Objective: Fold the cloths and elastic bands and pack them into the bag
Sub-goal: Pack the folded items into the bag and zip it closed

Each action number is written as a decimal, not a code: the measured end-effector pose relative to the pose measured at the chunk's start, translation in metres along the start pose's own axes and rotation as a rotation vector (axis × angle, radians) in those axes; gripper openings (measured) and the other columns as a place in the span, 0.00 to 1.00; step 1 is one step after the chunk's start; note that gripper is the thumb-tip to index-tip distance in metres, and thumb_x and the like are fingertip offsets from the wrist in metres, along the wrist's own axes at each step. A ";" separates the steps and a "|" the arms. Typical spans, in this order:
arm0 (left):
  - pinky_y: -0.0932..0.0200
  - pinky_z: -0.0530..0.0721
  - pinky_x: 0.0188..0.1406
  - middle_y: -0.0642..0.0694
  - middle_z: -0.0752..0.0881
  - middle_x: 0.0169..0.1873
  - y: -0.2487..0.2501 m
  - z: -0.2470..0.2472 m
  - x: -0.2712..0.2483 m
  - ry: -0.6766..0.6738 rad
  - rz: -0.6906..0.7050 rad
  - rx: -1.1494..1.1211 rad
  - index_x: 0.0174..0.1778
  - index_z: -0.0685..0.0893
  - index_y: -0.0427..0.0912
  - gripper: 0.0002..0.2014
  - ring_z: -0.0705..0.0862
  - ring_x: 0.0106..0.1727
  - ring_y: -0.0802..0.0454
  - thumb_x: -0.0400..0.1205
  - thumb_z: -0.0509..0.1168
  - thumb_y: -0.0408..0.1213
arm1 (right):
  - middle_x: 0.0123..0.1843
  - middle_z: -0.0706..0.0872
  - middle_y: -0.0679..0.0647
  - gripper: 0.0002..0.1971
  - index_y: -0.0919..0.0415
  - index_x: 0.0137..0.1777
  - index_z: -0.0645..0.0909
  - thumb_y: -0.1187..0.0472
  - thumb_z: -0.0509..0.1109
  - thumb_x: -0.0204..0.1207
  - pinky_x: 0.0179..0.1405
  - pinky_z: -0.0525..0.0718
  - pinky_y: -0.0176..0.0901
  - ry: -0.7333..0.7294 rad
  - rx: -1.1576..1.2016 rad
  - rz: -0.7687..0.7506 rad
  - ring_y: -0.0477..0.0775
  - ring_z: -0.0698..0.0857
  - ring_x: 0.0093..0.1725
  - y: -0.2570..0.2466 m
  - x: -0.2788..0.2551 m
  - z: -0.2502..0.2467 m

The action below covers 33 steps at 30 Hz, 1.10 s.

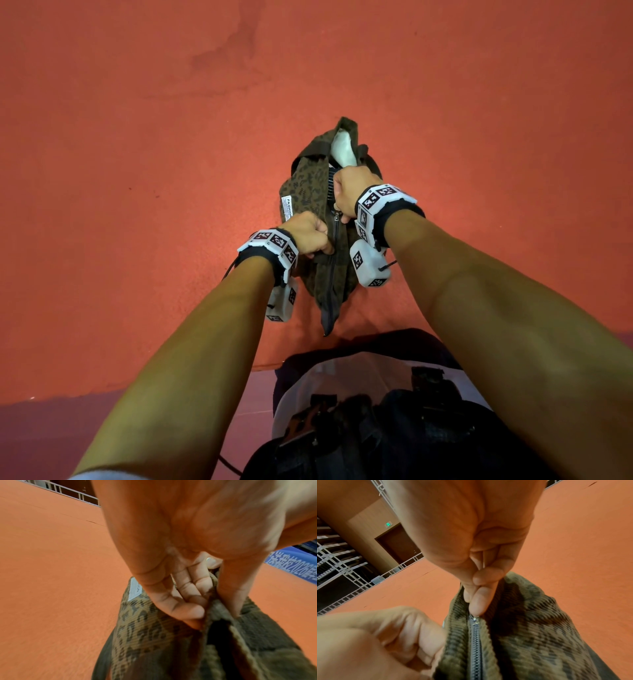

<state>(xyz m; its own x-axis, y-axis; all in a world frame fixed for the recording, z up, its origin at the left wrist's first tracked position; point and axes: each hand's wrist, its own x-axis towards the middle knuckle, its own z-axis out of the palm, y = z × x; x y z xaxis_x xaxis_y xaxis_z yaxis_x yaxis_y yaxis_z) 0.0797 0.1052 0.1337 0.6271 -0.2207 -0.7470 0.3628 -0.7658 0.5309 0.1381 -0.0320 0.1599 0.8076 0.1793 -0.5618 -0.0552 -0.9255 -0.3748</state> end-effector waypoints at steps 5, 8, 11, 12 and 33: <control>0.58 0.80 0.32 0.49 0.71 0.17 0.000 -0.004 0.004 -0.047 -0.019 -0.037 0.14 0.70 0.46 0.26 0.74 0.24 0.50 0.72 0.74 0.27 | 0.41 0.88 0.58 0.04 0.60 0.45 0.81 0.65 0.64 0.76 0.41 0.91 0.55 0.017 0.003 0.013 0.61 0.90 0.37 0.002 0.012 0.000; 0.59 0.78 0.30 0.48 0.71 0.18 0.003 -0.007 0.006 -0.091 -0.038 -0.030 0.16 0.68 0.47 0.26 0.75 0.25 0.49 0.73 0.75 0.27 | 0.38 0.87 0.57 0.04 0.60 0.42 0.80 0.63 0.64 0.76 0.39 0.91 0.54 0.058 0.001 0.022 0.61 0.89 0.34 0.000 0.019 -0.005; 0.61 0.77 0.29 0.47 0.74 0.18 0.005 -0.007 0.006 -0.124 -0.055 0.002 0.18 0.69 0.45 0.24 0.77 0.25 0.49 0.73 0.76 0.28 | 0.39 0.87 0.57 0.05 0.59 0.44 0.80 0.65 0.63 0.75 0.39 0.90 0.54 0.096 0.024 0.039 0.63 0.89 0.35 -0.002 0.023 -0.011; 0.61 0.77 0.29 0.46 0.75 0.19 0.004 -0.006 0.006 -0.140 -0.064 0.011 0.18 0.70 0.45 0.23 0.77 0.25 0.49 0.73 0.76 0.28 | 0.41 0.86 0.58 0.05 0.59 0.46 0.80 0.66 0.63 0.75 0.40 0.90 0.53 0.129 0.022 0.040 0.63 0.88 0.36 -0.003 0.023 -0.016; 0.58 0.88 0.35 0.43 0.86 0.23 -0.001 -0.014 0.023 -0.115 -0.127 -0.194 0.28 0.82 0.35 0.18 0.85 0.25 0.51 0.85 0.66 0.35 | 0.44 0.88 0.57 0.09 0.56 0.42 0.79 0.71 0.64 0.74 0.40 0.91 0.58 0.315 0.216 0.065 0.61 0.90 0.39 -0.014 0.083 -0.073</control>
<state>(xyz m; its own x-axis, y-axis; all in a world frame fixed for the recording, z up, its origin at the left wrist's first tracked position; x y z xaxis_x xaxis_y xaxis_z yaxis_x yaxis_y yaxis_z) 0.1037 0.1093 0.1216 0.4895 -0.2058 -0.8474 0.5659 -0.6643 0.4883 0.2493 -0.0288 0.1724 0.9374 -0.0200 -0.3478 -0.2076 -0.8338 -0.5115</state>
